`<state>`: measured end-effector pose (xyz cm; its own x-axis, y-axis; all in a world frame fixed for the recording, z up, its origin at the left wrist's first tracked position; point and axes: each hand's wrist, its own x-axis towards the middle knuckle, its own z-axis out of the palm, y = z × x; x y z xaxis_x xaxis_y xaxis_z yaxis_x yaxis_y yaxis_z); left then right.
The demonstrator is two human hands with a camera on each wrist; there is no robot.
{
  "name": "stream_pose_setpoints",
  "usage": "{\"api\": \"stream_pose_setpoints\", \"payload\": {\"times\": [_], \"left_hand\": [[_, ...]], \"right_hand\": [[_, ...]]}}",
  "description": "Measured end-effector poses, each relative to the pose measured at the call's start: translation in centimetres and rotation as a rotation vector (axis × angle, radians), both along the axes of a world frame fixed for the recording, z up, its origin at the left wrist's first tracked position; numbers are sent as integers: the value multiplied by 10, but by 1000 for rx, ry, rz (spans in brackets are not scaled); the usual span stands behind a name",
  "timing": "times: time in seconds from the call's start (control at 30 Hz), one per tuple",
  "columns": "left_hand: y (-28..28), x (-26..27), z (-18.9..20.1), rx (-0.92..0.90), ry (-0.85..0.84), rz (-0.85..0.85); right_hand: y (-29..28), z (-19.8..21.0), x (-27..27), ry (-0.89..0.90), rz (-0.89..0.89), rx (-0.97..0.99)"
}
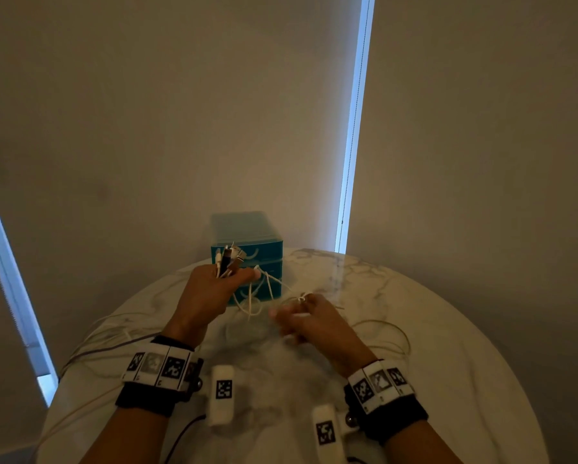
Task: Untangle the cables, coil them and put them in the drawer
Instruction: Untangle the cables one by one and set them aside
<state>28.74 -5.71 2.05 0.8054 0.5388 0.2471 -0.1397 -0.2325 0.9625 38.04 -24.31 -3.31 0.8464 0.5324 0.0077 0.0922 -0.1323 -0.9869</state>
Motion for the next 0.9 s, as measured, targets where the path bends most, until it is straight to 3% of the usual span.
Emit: {"api": "stream_pose_setpoints", "payload": {"times": [0.2, 0.27, 0.37, 0.5, 0.6, 0.8, 0.9], "left_hand": [[-2, -6, 6, -22, -97, -121], [-3, -8, 10, -76, -152, -66], [10, -3, 8, -222, -227, 120], [28, 1, 4, -392, -295, 222], [25, 3, 4, -369, -299, 245], [20, 7, 3, -402, -321, 416], [22, 10, -3, -379, -340, 503]], "right_hand": [[-2, -10, -16, -74, 153, -126], [-1, -10, -16, -58, 138, -130], [-2, -4, -3, -20, -53, 2], [-24, 12, 14, 14, -383, 446], [-35, 12, 20, 3, -513, 534], [-32, 18, 20, -16, -601, 646], [-32, 19, 23, -48, -735, 599]]}}
